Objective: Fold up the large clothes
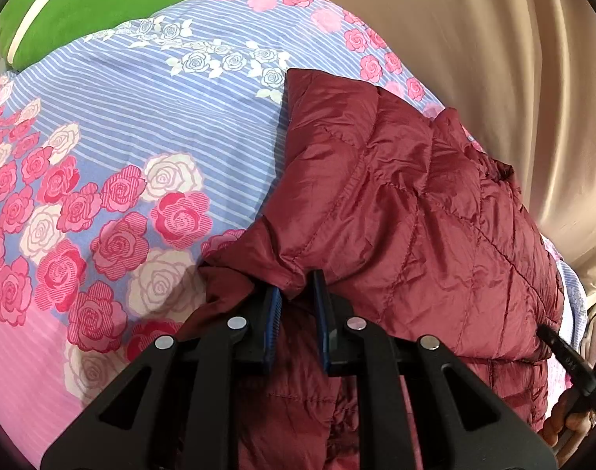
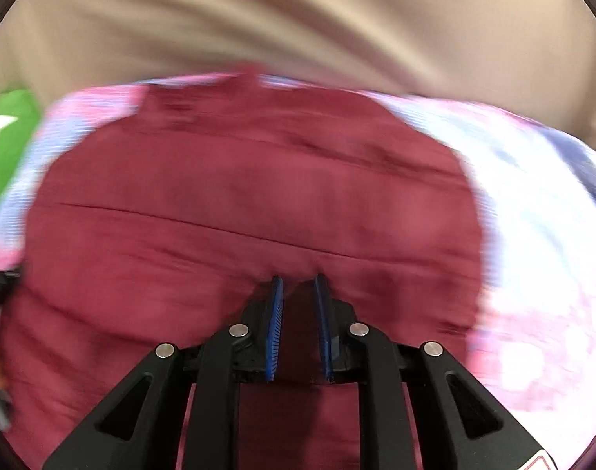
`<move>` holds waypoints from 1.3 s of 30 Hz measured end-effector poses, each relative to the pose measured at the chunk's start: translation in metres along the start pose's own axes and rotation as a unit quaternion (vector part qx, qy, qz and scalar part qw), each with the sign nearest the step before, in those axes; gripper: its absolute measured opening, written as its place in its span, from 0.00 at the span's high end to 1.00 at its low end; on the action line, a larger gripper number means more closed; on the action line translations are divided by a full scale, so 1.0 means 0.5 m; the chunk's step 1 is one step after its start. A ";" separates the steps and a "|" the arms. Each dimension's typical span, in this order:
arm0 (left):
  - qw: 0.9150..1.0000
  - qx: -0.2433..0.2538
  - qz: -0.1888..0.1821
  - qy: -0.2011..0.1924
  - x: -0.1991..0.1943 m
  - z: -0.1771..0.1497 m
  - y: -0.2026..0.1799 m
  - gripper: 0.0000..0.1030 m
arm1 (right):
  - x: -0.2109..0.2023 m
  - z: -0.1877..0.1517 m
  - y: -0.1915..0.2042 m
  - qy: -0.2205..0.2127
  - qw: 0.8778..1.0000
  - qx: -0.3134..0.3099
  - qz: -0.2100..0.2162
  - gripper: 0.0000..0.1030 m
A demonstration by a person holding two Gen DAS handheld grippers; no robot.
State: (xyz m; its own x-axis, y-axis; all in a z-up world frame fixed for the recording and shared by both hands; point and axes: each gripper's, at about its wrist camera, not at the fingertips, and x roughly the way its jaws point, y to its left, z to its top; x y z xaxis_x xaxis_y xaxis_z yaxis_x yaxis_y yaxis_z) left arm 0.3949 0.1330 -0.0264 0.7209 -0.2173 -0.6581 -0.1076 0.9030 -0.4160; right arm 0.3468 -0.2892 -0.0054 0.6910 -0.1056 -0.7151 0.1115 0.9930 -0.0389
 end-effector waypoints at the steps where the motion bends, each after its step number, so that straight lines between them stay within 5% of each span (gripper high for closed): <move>1: 1.000 -0.001 -0.001 0.000 0.000 0.000 0.000 0.86 | 0.004 -0.002 -0.029 0.004 1.000 0.008 -0.016 0.86; 4: 1.000 -0.007 -0.008 0.000 -0.003 -0.001 0.006 0.86 | -0.014 -0.009 -0.093 0.007 0.998 0.064 0.014 0.79; 7: 1.000 -0.014 -0.016 -0.001 -0.006 -0.003 0.015 0.86 | -0.045 -0.018 -0.107 -0.014 0.994 0.093 0.063 0.43; 9: 1.000 -0.020 -0.022 -0.002 -0.008 -0.004 0.023 0.86 | -0.039 -0.019 -0.085 -0.008 0.993 0.093 0.079 0.41; 12: 0.999 -0.036 -0.038 -0.003 -0.011 -0.006 0.039 0.86 | 0.002 -0.020 -0.058 0.026 0.995 0.072 0.063 0.42; 14: 0.998 -0.042 -0.043 -0.003 -0.011 -0.006 0.043 0.86 | 0.014 -0.014 -0.048 0.032 0.995 0.072 0.062 0.63; 15: 0.998 -0.044 -0.045 -0.004 -0.012 -0.007 0.046 0.86 | 0.011 -0.004 -0.045 0.032 0.993 0.078 0.079 0.94; 16: 0.998 -0.045 -0.046 -0.004 -0.013 -0.007 0.046 0.86 | 0.008 0.005 -0.047 0.028 0.992 0.084 0.086 0.96; 21: 0.998 -0.042 -0.042 -0.005 -0.016 -0.011 0.046 0.85 | -0.129 0.053 -0.067 -0.106 0.980 0.101 0.131 0.97; 23: 0.999 -0.038 -0.036 -0.005 -0.014 -0.011 0.041 0.84 | -0.109 0.054 -0.072 -0.093 0.984 0.099 0.113 0.97; 26: 0.999 -0.032 -0.030 -0.004 -0.012 -0.011 0.036 0.84 | 0.036 0.024 -0.066 0.028 0.994 0.085 0.069 0.97; 27: 0.999 -0.031 -0.029 -0.004 -0.012 -0.011 0.037 0.84 | 0.059 0.010 -0.064 0.035 0.993 0.088 0.073 0.97; 33: 0.998 -0.046 -0.033 -0.005 -0.008 -0.001 0.039 0.86 | -0.012 0.034 -0.064 0.012 0.993 0.099 0.057 0.91; 39: 0.998 -0.063 -0.005 -0.004 -0.017 0.024 0.070 0.86 | -0.118 0.038 -0.083 -0.036 0.989 0.098 0.101 0.89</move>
State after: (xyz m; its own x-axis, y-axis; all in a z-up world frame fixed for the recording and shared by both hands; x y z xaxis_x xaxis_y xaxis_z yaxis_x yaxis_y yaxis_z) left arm 0.3931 0.1708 -0.0276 0.7276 -0.2225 -0.6490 -0.1848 0.8474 -0.4977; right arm 0.3147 -0.3254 0.0517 0.7618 0.0830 -0.6425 0.0982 0.9655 0.2411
